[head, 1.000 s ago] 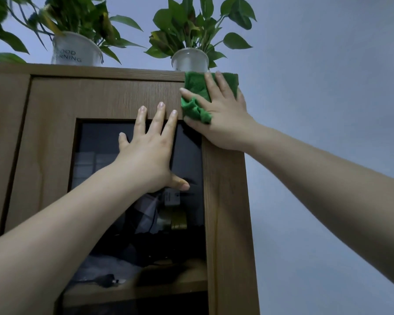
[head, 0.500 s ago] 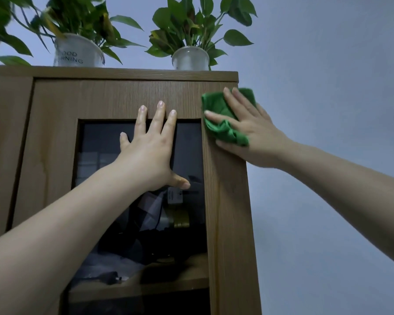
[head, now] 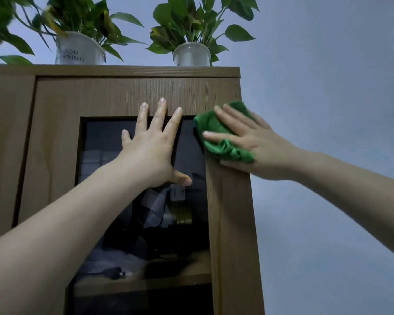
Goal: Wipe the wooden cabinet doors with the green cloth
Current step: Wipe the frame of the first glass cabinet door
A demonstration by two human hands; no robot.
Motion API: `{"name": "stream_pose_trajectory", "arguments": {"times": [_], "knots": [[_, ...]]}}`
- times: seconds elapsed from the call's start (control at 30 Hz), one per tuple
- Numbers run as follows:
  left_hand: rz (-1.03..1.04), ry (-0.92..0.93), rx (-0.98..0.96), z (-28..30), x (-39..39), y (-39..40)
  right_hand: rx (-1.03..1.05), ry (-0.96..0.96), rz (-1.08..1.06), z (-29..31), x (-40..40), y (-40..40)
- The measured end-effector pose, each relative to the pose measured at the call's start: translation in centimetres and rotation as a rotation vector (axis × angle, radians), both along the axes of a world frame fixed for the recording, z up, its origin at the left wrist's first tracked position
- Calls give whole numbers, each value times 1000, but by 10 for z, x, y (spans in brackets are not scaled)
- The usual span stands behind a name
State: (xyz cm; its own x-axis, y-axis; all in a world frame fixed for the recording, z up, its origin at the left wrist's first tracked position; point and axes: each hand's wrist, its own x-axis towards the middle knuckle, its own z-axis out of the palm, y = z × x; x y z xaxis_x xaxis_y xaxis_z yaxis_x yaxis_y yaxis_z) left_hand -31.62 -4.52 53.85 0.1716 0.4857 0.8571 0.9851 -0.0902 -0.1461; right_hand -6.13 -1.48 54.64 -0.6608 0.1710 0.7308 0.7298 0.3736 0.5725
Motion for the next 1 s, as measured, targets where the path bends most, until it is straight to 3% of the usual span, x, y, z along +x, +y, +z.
{"name": "stream_pose_trajectory", "arguments": {"times": [0.13, 0.3, 0.5, 0.6, 0.7, 0.77, 0.87, 1.0], "knots": [[-4, -15, 2, -1, 1, 0, -84, 225, 24, 10, -16, 2], [-5, -24, -6, -1, 2, -2, -49, 172, 0, -20, -25, 2], [-12, -21, -1, -2, 2, -5, 64, -5, -6, -95, -28, 2], [-10, -17, -4, -4, 3, -12, 57, -243, -6, -124, -10, 2], [-1, -19, 30, -15, 4, -15, 68, -454, -27, -115, 18, -1], [6, 24, 88, -32, 7, -18, 43, -322, -27, -91, 25, -2], [-9, 65, 42, -65, 10, -21, -91, 69, 11, -56, 9, -6], [36, 118, -43, -114, 9, -24, -144, 254, 35, -56, -24, -5]]}}
